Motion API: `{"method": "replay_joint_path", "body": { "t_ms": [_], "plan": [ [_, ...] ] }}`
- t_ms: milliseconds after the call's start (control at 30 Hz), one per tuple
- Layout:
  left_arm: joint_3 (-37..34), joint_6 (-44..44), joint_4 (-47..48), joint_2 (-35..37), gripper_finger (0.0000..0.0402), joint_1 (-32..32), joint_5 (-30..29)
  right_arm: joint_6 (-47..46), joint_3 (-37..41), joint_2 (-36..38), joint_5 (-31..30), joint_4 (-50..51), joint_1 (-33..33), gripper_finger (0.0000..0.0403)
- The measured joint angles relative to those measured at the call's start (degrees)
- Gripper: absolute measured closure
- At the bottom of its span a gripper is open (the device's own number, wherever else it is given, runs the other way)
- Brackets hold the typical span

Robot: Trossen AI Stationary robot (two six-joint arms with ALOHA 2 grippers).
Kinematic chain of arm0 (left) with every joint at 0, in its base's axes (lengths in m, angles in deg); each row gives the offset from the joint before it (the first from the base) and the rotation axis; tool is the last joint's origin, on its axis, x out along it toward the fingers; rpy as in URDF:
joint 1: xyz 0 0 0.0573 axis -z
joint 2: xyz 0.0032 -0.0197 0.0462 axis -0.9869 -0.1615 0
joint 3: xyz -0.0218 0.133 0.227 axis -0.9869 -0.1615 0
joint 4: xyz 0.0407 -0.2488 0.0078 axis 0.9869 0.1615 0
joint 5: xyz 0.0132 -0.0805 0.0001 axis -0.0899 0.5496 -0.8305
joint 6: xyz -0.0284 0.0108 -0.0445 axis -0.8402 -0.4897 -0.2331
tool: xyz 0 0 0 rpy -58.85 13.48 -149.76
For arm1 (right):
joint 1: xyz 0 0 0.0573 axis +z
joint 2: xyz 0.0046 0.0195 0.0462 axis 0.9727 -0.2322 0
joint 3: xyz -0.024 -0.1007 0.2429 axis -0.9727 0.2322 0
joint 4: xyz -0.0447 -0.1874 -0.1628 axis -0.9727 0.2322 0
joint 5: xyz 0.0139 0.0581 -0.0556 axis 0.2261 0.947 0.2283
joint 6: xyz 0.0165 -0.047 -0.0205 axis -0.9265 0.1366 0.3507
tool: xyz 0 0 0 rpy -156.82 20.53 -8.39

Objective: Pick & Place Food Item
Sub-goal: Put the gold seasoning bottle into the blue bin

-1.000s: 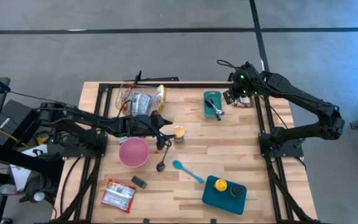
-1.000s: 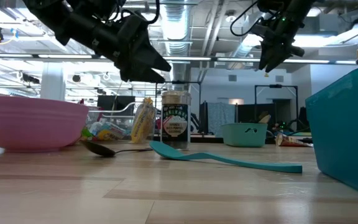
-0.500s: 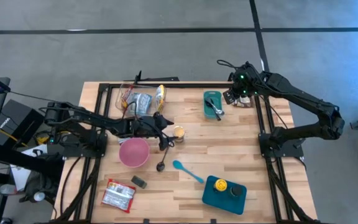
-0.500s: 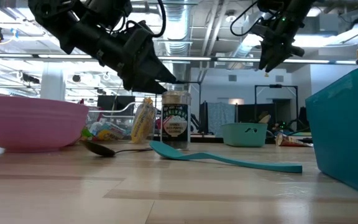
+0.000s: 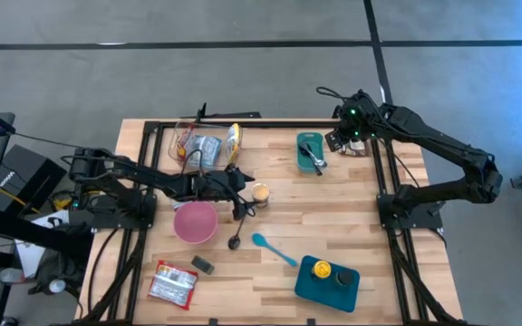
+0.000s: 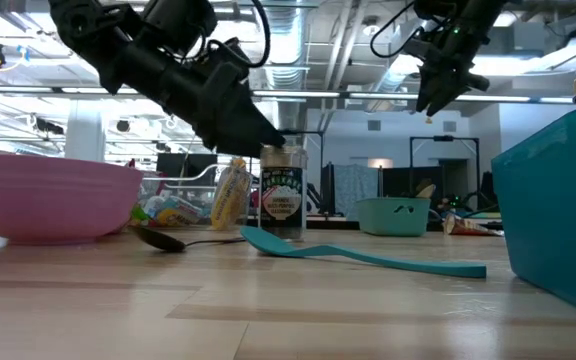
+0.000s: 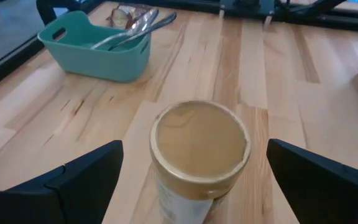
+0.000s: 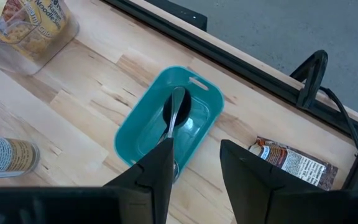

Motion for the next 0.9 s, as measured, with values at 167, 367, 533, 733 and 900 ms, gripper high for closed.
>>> {"method": "replay_joint_path", "body": {
  "t_ms": [167,367,533,733,900],
  "plan": [
    [1.4,0.0,0.0,-3.3,0.0002,0.0,0.0,0.0,0.0,0.0,0.0,-0.1,0.2,0.0276],
    [3.2,0.0,-0.6,-7.0,0.0004,0.0,0.0,0.0,0.0,0.0,0.0,-0.1,0.3,0.0276],
    [3.9,0.0,-2.2,-8.5,0.0004,0.2,0.0,0.0,0.0,0.0,0.0,-0.1,0.3,0.0276],
    [4.0,0.0,-2.0,-8.5,0.0004,0.2,0.0,0.0,0.0,0.0,0.0,-0.1,0.2,0.0276],
    [4.0,0.0,0.1,-8.5,0.0004,0.2,0.0,0.0,0.0,0.0,0.0,-0.3,0.2,0.0276]
  ]
}}
